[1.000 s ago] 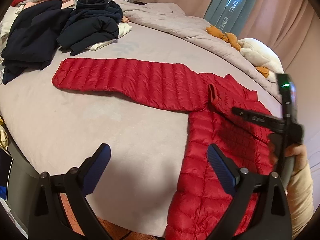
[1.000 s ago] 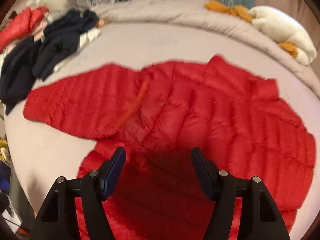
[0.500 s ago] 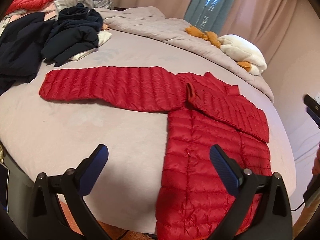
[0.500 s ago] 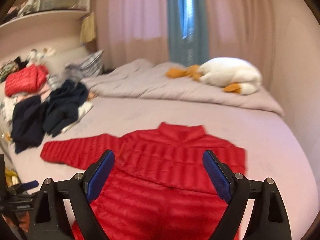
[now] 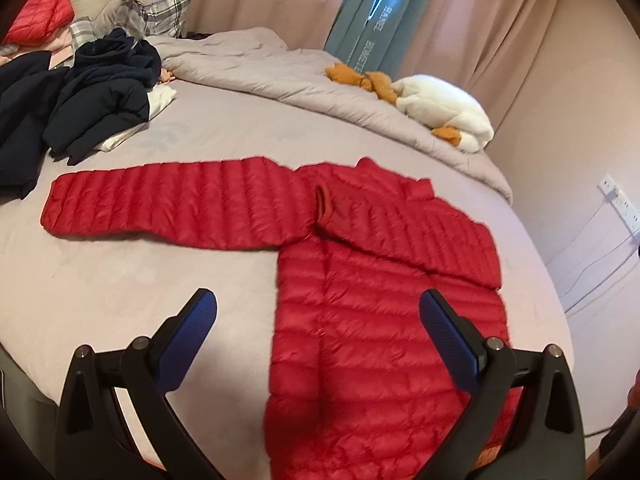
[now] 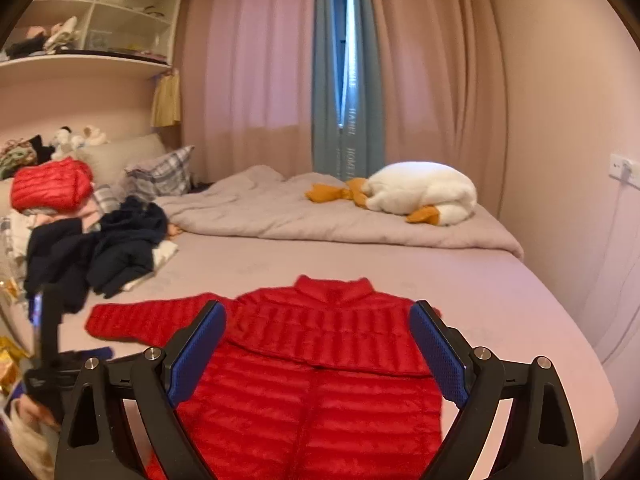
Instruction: Fold large clothes
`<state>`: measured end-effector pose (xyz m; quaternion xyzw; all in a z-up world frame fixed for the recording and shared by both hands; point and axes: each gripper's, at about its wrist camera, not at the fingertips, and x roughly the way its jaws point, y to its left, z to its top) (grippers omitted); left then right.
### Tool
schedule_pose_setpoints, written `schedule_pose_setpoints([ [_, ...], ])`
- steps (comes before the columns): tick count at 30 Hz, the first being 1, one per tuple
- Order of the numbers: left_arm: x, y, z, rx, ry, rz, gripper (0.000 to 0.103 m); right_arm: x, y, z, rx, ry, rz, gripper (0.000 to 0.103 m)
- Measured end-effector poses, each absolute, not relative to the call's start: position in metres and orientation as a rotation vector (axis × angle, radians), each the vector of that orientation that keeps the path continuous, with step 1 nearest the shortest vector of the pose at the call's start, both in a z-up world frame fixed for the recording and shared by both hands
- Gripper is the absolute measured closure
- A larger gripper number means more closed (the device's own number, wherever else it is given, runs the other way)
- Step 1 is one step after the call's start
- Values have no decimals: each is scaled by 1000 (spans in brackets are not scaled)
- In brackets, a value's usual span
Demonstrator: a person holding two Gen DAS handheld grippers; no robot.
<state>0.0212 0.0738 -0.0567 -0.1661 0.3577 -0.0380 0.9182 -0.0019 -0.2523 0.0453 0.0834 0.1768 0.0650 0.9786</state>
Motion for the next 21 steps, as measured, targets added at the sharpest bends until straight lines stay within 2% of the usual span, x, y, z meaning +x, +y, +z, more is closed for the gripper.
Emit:
schedule_pose_setpoints([
  [11,10,62,4,-426,677,-186,1,-24,-248,71,238,254,203,11],
  [21,15,30,32,-394,661,-240,1,-29,-250,61,250,266,192,11],
])
